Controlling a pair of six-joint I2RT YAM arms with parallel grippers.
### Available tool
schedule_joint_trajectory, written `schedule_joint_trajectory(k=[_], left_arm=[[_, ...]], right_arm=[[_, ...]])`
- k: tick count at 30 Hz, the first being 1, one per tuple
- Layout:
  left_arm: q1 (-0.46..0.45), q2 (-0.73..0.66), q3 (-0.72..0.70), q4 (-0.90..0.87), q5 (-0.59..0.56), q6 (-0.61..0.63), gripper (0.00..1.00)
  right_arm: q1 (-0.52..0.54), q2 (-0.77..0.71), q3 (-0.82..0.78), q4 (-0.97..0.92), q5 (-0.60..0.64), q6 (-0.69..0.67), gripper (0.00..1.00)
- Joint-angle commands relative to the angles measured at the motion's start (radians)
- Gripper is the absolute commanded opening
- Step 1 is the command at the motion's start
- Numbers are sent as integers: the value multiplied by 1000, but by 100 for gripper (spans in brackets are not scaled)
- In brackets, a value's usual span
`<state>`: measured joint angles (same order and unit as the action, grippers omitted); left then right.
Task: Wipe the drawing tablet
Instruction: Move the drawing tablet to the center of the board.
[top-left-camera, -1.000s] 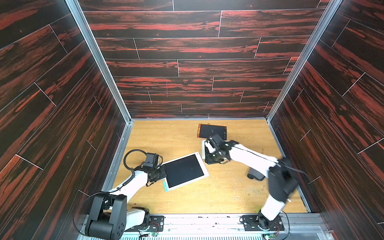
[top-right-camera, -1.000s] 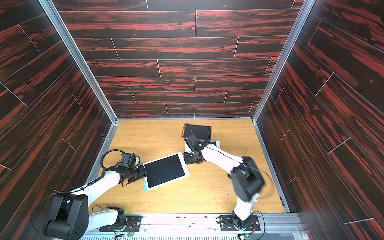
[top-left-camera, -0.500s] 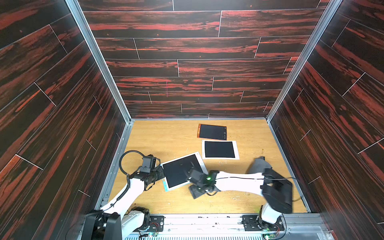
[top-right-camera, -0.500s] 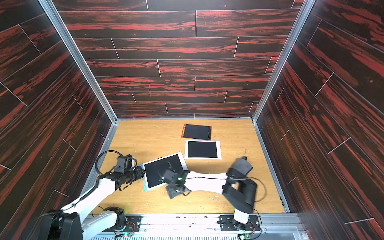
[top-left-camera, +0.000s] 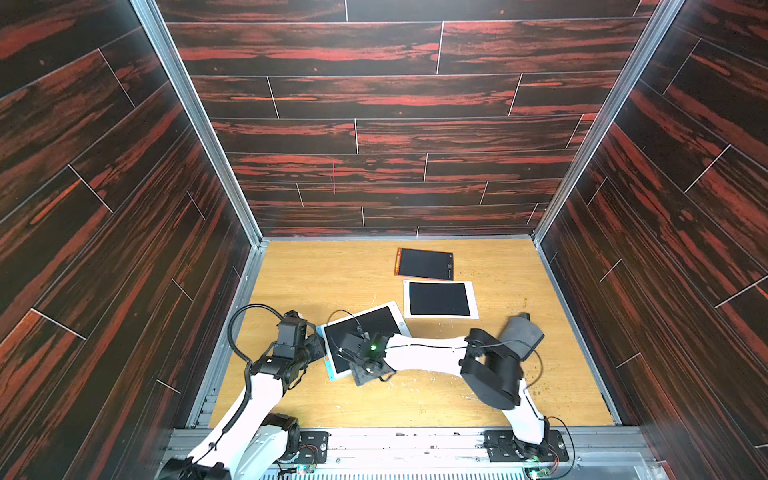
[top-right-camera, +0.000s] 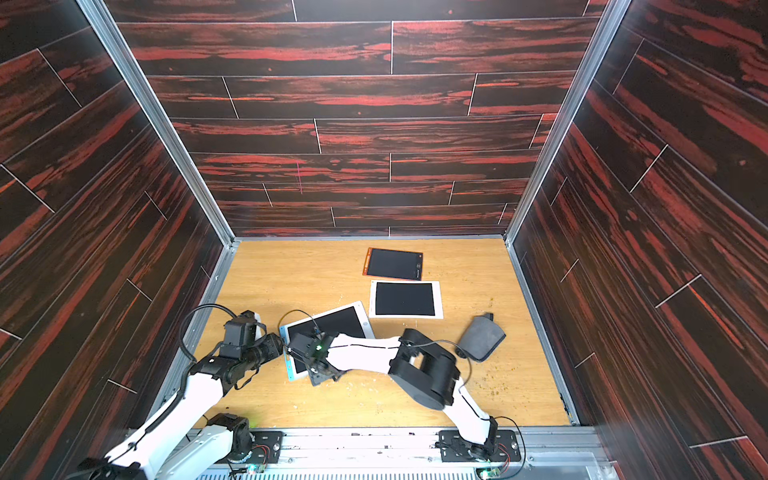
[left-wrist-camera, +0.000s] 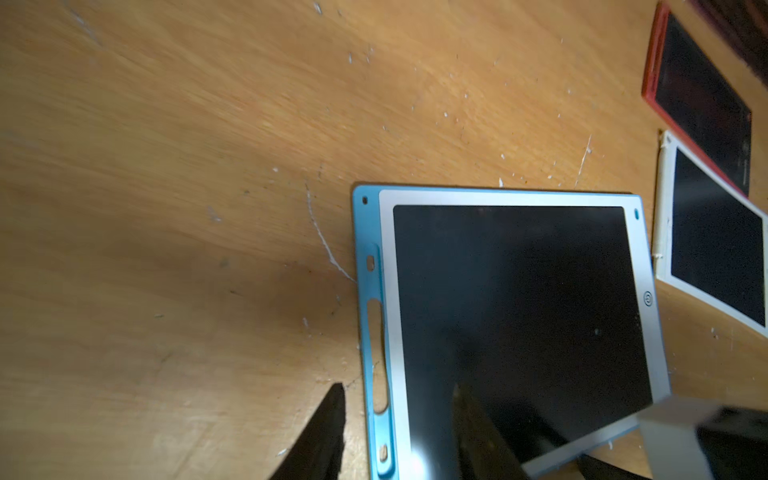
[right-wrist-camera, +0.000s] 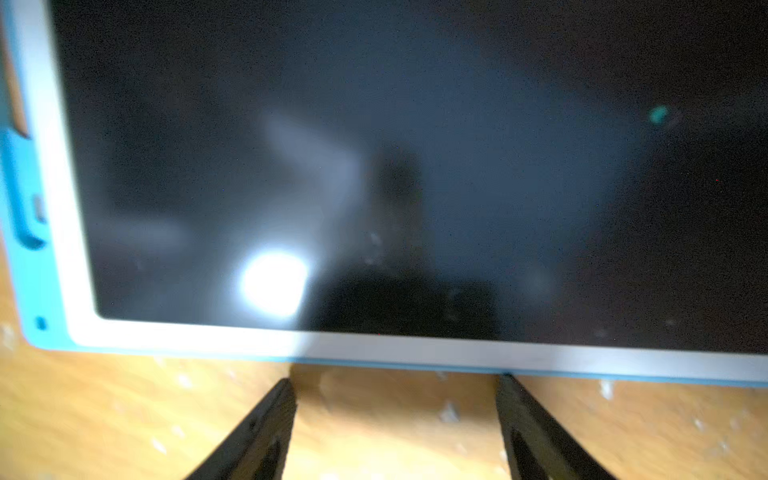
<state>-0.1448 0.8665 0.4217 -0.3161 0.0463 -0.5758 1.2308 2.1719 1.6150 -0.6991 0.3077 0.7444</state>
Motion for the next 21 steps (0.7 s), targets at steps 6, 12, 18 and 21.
schedule_joint_trajectory(k=[6, 12, 18, 21], left_arm=[[6, -164, -58, -43, -117, -50, 45], [8, -183, -63, -46, -116, -51, 45], [7, -141, -52, -40, -110, -48, 45], [9, -142, -52, -39, -109, -49, 45]], right_arm=[[-103, 181, 251, -48, -115, 37, 78], [-194, 321, 477, -35, -250, 6, 78], [-247, 450, 839, -203, -290, -82, 76], [-265, 333, 804, -239, -196, -165, 77]])
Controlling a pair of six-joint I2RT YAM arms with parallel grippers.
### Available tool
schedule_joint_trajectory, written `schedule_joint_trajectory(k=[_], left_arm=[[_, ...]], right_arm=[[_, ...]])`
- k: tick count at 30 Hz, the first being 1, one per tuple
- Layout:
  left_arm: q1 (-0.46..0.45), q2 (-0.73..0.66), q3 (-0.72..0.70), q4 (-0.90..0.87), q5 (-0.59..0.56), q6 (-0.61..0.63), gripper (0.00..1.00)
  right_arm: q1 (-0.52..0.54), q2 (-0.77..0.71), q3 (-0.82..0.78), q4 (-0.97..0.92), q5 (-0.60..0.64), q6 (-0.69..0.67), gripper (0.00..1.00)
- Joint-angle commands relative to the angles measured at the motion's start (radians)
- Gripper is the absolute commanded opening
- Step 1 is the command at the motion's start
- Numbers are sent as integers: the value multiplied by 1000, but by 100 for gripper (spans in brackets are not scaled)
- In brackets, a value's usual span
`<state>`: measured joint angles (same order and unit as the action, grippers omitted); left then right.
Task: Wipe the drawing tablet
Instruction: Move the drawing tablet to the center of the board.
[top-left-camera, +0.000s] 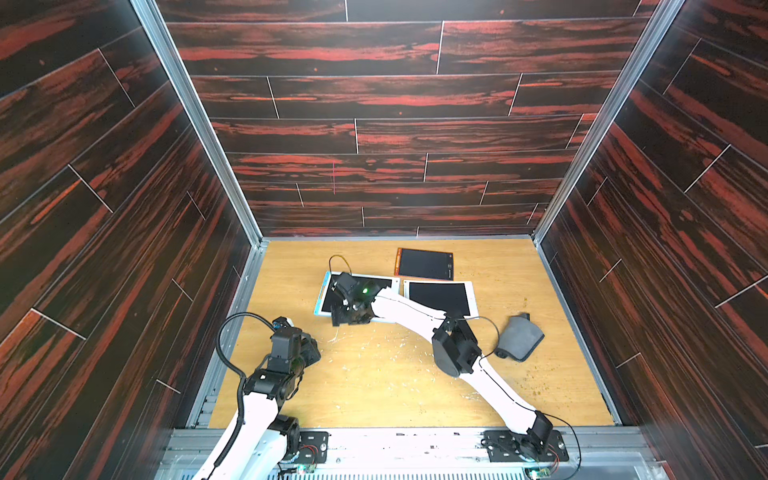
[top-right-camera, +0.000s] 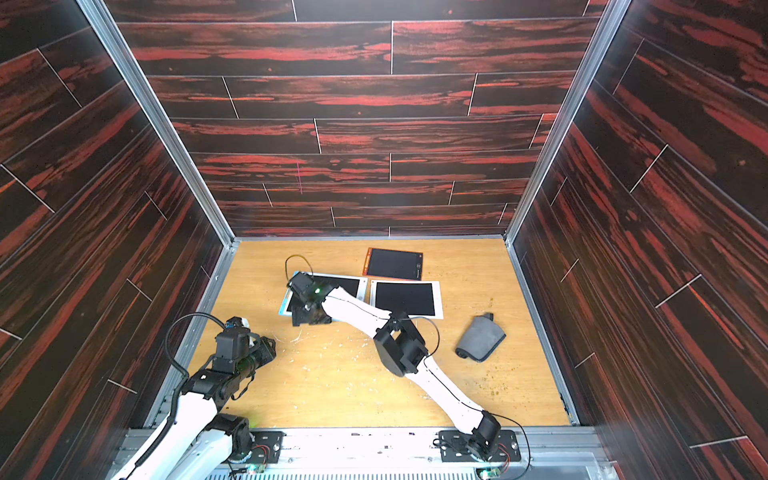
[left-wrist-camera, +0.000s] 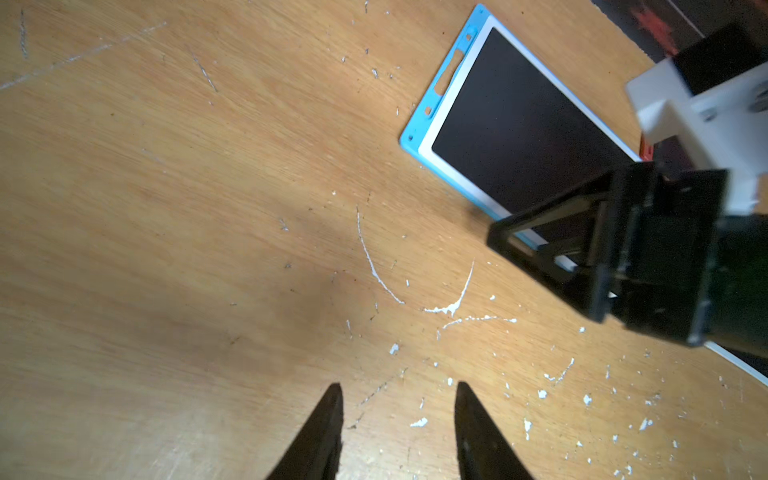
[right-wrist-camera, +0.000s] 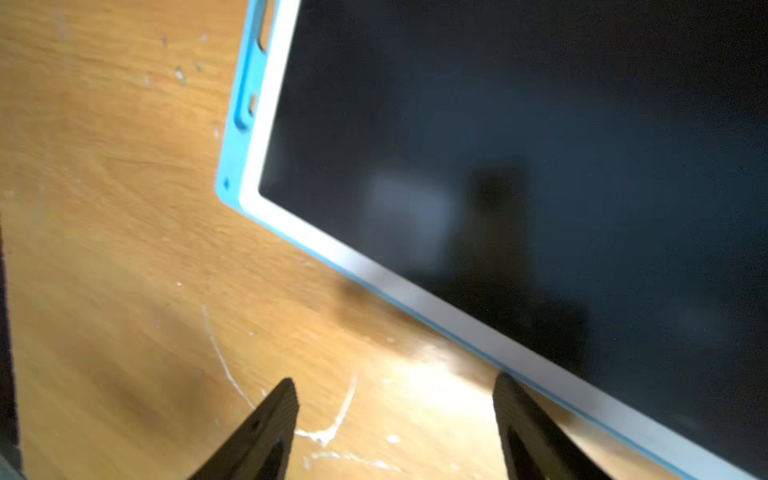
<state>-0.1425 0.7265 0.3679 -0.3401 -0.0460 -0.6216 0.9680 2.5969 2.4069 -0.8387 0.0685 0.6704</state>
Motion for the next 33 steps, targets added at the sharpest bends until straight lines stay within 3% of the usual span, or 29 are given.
schedule_joint_trajectory(k=[1, 7, 11, 13, 15, 20, 23, 27, 30, 33], left_arm=[[7, -7, 0, -13, -17, -3, 45], [7, 12, 1, 5, -3, 2, 45], [6, 85, 22, 91, 121, 21, 46], [2, 174, 69, 228, 221, 11, 48], [-14, 301, 170, 301, 240, 0, 52], [-80, 775, 615, 278, 301, 20, 52], [-136, 1080, 932, 231, 325, 25, 50], [-185, 1440, 1416, 11, 281, 63, 50], [-193, 1660, 1725, -93, 288, 44, 50], [-207, 1918, 2120, -272, 272, 53, 51]], right_arm=[[-24, -163, -47, -85, 71, -111, 78], [-328, -534, -436, 133, 21, -133, 78], [-520, -575, -516, 173, 45, -141, 78], [-605, -569, -525, 168, 12, -135, 77], [-671, -560, -526, 170, -22, -132, 78], [-801, -502, -485, 186, -165, -107, 78], [-827, -414, -399, 157, -236, -113, 77], [-828, -284, -240, 66, -238, -142, 77], [-838, -231, -210, 67, -256, -133, 77], [-850, -175, -191, 92, -334, -125, 77]])
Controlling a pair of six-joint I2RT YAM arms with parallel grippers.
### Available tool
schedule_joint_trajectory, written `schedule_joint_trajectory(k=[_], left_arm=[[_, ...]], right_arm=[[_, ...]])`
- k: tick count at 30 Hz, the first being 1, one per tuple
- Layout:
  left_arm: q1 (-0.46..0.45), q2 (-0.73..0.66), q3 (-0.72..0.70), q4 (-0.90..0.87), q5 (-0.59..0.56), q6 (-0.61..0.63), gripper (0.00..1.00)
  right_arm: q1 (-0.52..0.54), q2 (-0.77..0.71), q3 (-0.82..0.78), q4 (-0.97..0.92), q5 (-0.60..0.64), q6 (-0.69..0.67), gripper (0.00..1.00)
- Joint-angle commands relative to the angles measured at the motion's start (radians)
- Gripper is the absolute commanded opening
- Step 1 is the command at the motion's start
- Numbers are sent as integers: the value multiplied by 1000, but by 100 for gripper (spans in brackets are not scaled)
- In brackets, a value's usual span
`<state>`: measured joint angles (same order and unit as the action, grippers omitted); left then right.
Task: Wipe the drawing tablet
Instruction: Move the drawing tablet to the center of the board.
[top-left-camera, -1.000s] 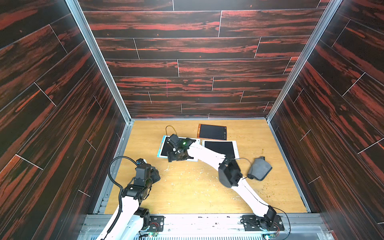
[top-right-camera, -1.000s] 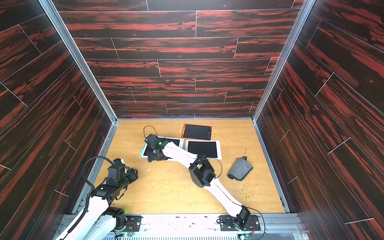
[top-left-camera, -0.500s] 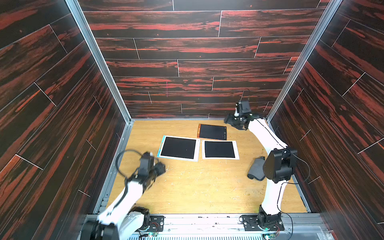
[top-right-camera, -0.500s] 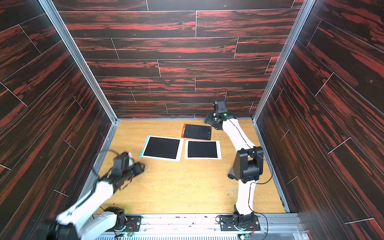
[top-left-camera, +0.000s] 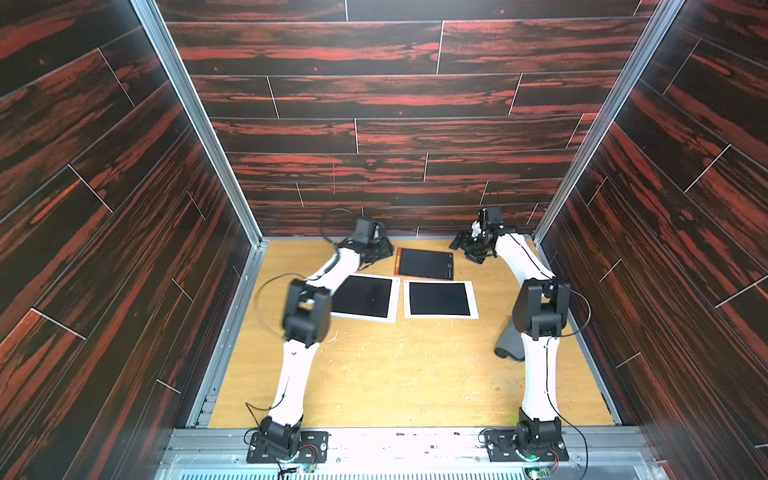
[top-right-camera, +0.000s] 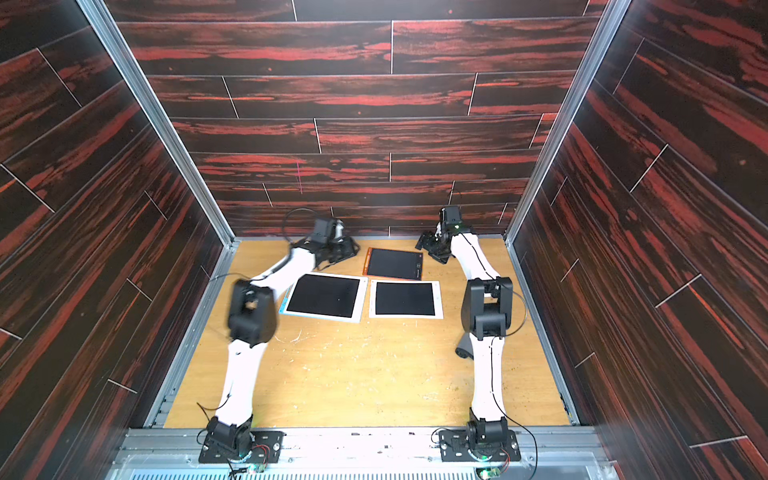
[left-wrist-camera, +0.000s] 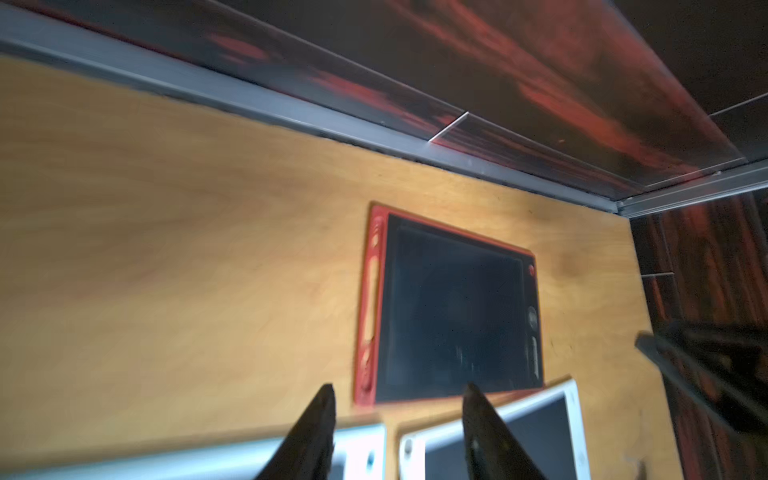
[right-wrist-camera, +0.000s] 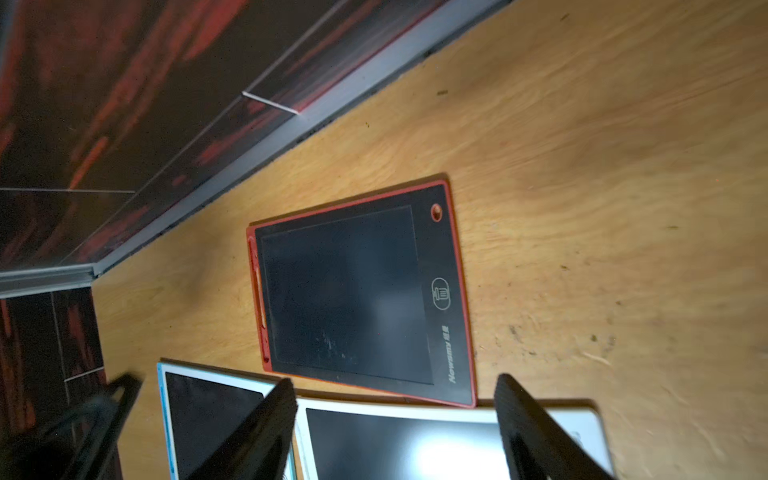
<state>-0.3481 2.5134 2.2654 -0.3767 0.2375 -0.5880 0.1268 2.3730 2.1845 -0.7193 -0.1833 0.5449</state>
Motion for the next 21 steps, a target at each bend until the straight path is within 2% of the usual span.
schedule_joint_trajectory(k=[1, 2, 4, 6, 8, 10, 14, 17, 21], left_arm=[[-3, 219, 375, -311, -14, 21, 51], [-4, 299, 502, -361, -16, 13, 51], [-5, 375, 621, -387, -13, -15, 51], [-6, 366, 565, -325, -17, -36, 51], [-10, 296, 372, -174, -21, -62, 51], [-15, 247, 247, -69, -31, -79, 52], [-21, 307, 316, -109, 10, -104, 53], [-27, 381, 403, -118, 92, -140, 53], [-48, 416, 430, -83, 177, -158, 53]], right_arm=[[-11, 70, 46, -29, -96, 0, 77], [-11, 88, 61, -30, -102, -3, 77], [-13, 114, 79, -32, -115, -6, 77], [-13, 126, 81, -25, -126, -6, 77], [-14, 139, 82, -18, -136, -1, 77], [-13, 151, 83, -13, -151, 6, 77], [-15, 173, 79, -9, -198, 14, 77], [-15, 183, 61, 6, -261, 19, 77], [-15, 154, 2, 37, -294, 19, 77]])
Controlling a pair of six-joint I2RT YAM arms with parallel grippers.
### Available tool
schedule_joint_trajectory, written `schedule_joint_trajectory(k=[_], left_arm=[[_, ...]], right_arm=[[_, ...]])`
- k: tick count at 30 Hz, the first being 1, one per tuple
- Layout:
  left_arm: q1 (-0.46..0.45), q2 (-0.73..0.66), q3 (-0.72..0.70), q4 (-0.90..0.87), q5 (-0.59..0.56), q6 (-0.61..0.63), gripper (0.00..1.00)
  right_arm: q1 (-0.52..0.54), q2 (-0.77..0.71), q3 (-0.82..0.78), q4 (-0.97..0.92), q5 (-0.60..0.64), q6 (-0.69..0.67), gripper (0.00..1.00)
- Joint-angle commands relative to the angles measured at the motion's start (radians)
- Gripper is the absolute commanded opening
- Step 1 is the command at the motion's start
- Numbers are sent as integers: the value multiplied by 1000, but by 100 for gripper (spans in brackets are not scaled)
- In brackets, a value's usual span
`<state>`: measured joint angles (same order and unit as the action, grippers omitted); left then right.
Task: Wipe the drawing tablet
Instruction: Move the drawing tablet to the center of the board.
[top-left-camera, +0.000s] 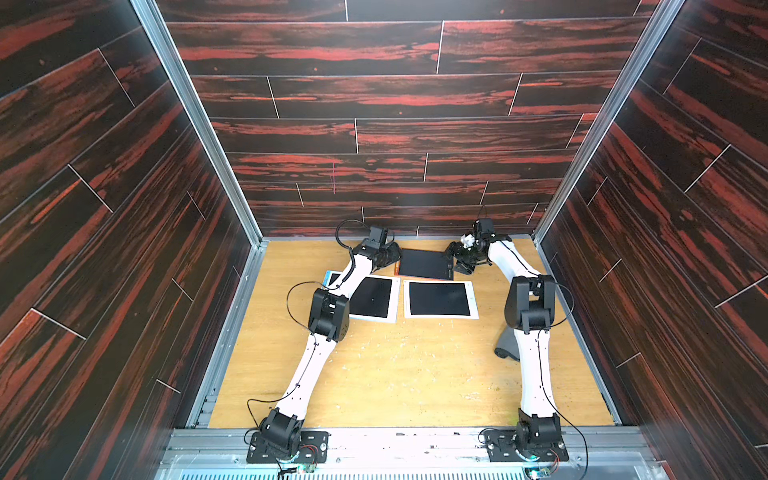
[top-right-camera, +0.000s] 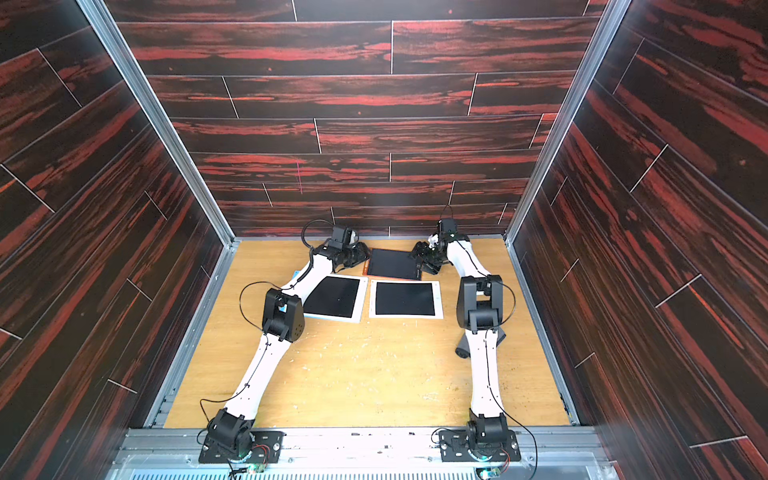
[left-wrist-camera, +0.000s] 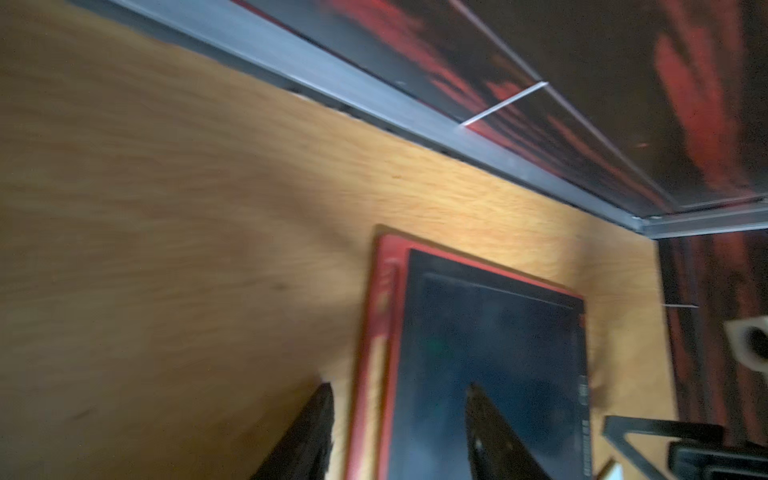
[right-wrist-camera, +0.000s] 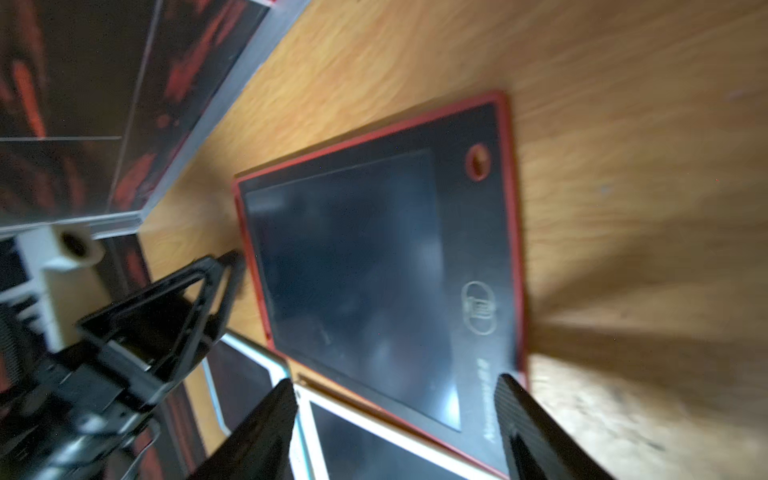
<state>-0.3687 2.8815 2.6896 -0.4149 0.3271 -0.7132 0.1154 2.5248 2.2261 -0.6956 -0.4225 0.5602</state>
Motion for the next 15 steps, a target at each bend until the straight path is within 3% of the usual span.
schedule_joint_trajectory(k=[1, 7, 11, 15], left_arm=[[-32, 51, 6, -37, 105, -39, 53], [-51, 34, -28, -70, 139, -27, 53], [-52, -11, -118, -43, 129, -16, 53], [-50, -12, -123, -41, 135, -23, 53]], right_arm=[[-4, -8, -57, 20, -51, 3, 77], [-29, -66, -137, 25, 32, 10, 77], [-67, -148, -259, 103, 34, 19, 77], [-110, -217, -355, 192, 14, 46, 77]])
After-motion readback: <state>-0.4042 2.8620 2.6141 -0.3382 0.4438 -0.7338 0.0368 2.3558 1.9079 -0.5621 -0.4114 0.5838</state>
